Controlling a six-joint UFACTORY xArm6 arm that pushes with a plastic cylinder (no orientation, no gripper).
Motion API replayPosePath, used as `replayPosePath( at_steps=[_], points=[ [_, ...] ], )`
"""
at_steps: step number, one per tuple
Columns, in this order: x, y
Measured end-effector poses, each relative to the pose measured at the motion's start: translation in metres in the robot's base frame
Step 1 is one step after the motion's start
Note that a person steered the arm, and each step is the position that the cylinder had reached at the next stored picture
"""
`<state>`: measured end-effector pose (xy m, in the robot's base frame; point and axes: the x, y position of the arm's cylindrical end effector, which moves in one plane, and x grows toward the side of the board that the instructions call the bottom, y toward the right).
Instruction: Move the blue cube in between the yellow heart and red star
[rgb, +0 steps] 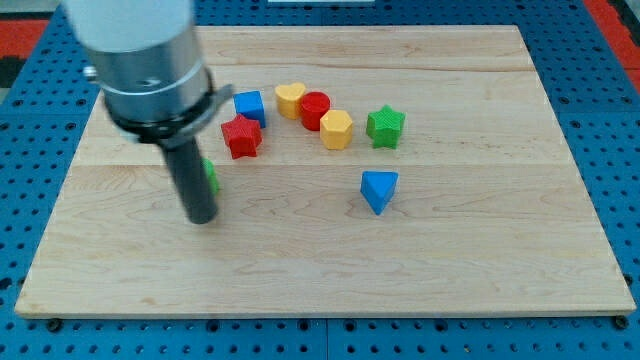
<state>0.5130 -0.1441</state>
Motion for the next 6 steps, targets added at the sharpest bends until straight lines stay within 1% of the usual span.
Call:
replayPosePath(
  at_steps=[2, 4, 5, 6],
  points=[
    [-0.025, -0.003],
    [-0.069, -0.011],
    [-0.095, -0.046],
    [-0.168, -0.022]
  ],
)
